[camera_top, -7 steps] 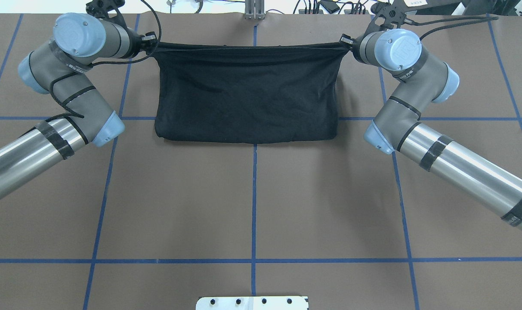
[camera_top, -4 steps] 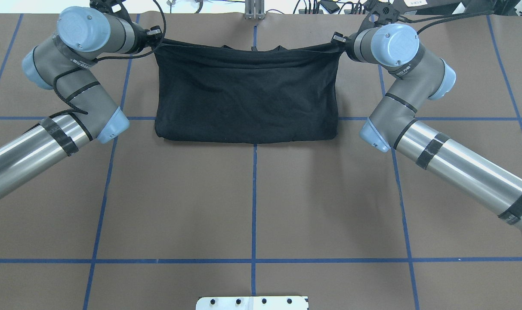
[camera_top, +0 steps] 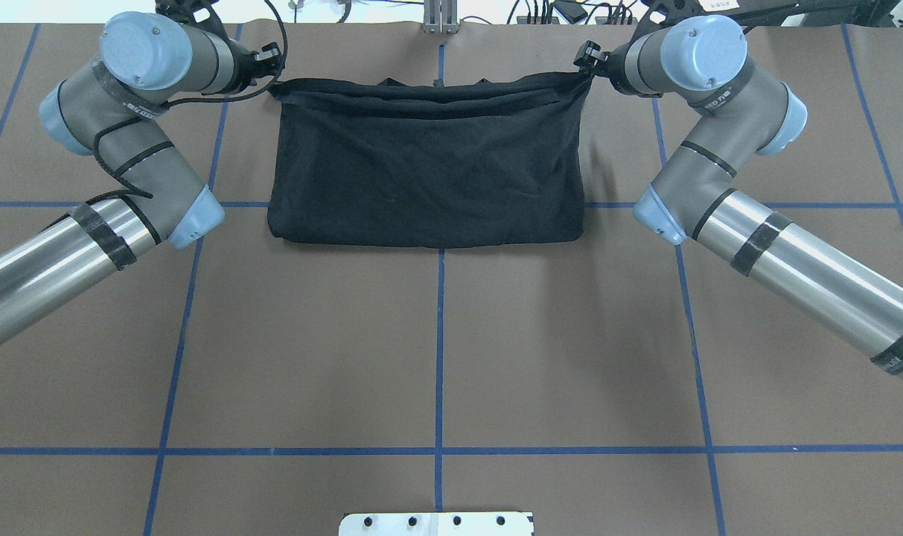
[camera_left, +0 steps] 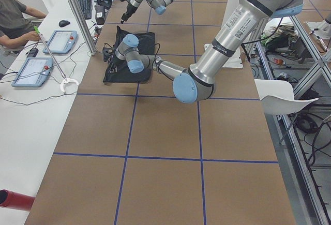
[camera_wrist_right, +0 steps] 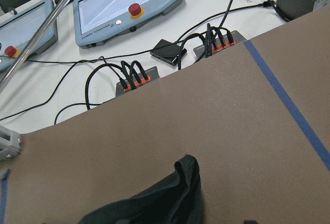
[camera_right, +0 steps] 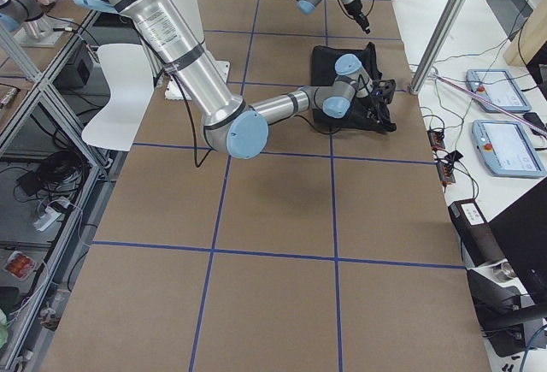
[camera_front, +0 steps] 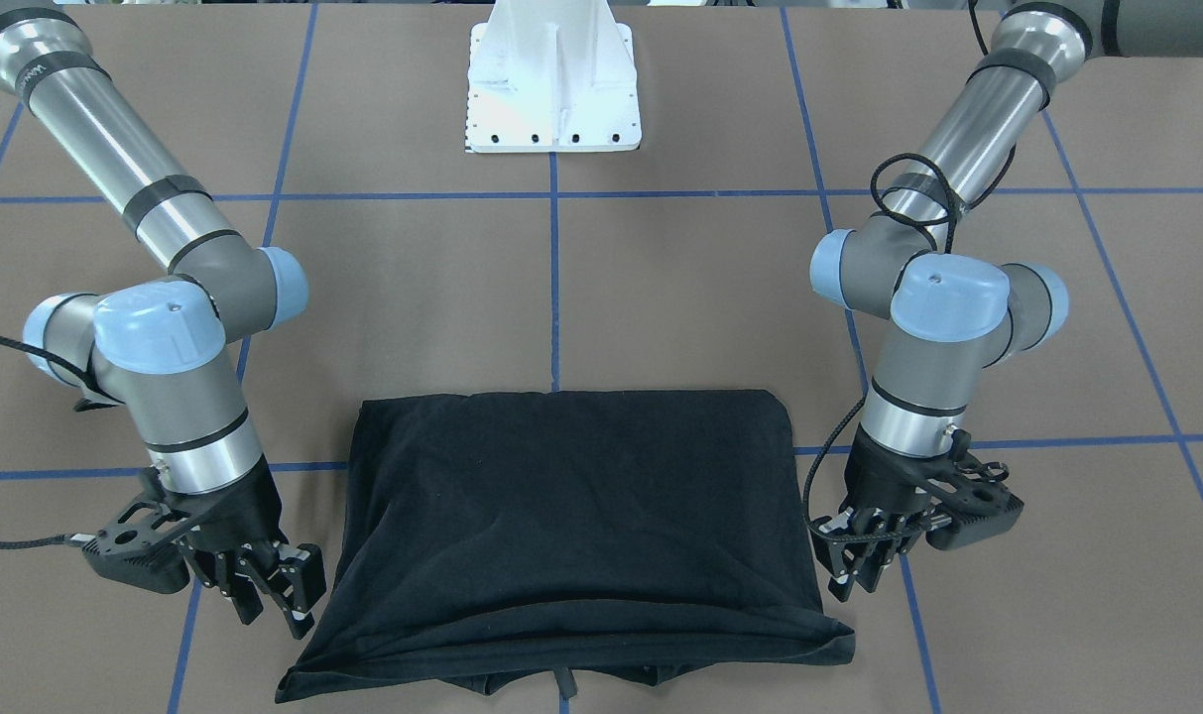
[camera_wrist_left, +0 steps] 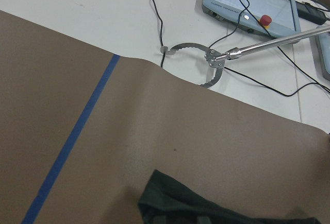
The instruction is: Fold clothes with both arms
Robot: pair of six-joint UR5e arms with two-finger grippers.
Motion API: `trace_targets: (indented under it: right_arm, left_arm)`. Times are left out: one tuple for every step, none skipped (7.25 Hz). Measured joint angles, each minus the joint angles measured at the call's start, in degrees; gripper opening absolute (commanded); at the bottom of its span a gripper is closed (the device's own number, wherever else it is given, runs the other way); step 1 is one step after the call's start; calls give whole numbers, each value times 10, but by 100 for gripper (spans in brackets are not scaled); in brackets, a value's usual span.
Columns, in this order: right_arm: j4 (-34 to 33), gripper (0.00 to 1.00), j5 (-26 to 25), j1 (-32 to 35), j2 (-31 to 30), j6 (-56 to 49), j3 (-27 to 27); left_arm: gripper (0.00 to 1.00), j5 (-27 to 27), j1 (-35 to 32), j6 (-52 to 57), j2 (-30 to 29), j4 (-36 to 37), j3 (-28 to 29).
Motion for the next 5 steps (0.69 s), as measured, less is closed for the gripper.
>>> trace_targets:
  right_arm:
    - [-2,100,22,6,5,2,0]
    - [-3,100,45,10,4,2,4]
    - [-18,100,73,12,-5,3,23]
    - [-68,100,102,11,-19,2,64]
    - [-137,100,119,3,-29,0,108]
  left_arm:
    - [100,-10,0,3,1,9,-5]
    - [100,-17,-1,5,2,24,-19]
    - [100,-20,-2,6,4,45,-41]
    - [100,-28,-3,6,7,70,-68]
    - [100,-38,-3,6,13,89,-91]
